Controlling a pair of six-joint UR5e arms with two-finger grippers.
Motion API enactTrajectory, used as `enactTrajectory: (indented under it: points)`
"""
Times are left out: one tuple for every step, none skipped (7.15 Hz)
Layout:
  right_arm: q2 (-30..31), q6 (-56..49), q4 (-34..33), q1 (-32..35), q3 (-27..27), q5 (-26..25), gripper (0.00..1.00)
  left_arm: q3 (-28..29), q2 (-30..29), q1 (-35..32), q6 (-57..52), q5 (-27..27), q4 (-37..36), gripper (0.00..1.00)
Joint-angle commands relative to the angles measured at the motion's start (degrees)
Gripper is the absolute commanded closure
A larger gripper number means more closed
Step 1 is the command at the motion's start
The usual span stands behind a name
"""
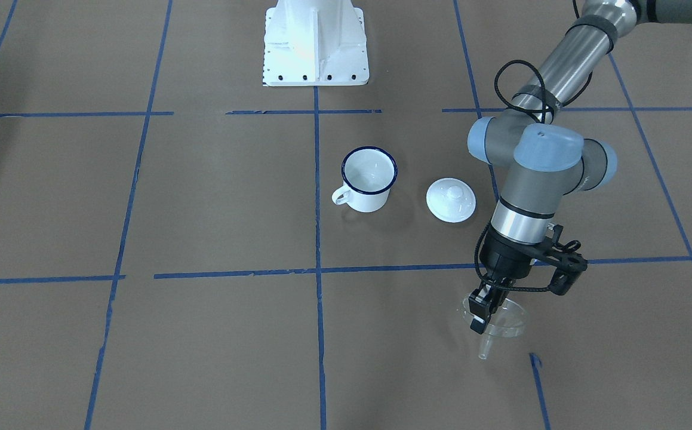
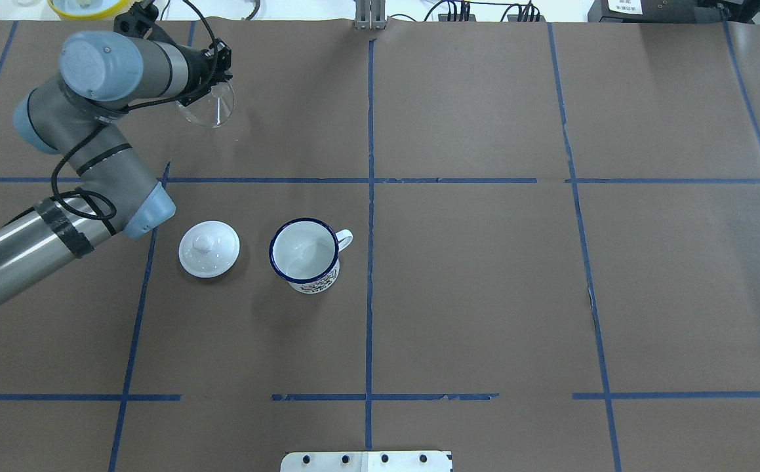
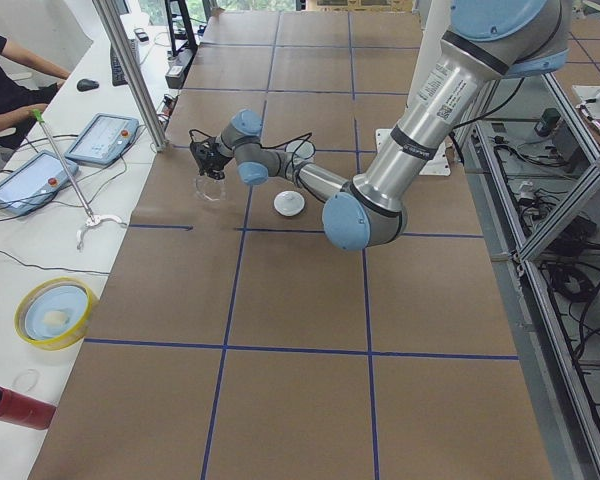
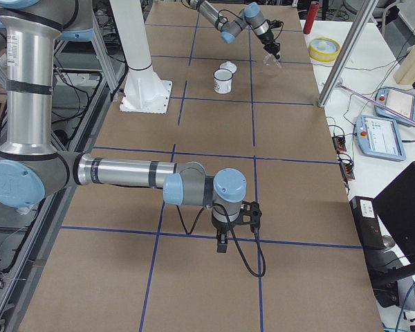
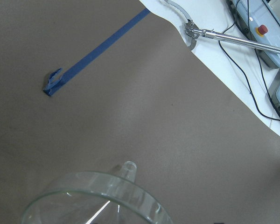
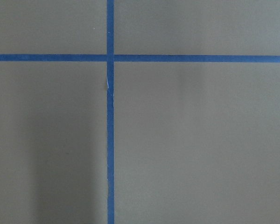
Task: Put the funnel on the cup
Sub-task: 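Lift the glass funnel and carry it over the open mug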
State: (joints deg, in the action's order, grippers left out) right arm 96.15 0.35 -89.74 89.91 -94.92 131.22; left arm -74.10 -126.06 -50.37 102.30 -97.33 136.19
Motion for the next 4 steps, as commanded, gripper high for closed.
enactTrajectory:
  points:
    - [0.0,0.0,0.0,0.0,0.0,0.0,0.0,-6.99,0.99,-6.73,-0.26,-13.07,-1.7,1.0]
    - [0.0,0.0,0.0,0.0,0.0,0.0,0.0,-12.94,3.0,-10.07,-1.13,-20.46,-7.2,1.0]
    - [0.0,0.0,0.0,0.0,0.0,0.0,0.0,-21.53,5.8,-10.97,-3.92,-23.32,-14.74,1.0]
    - [0.0,0.0,0.0,0.0,0.0,0.0,0.0,-29.88,6.27,-10.98,-8.74,-23.52,-26.12,1.0]
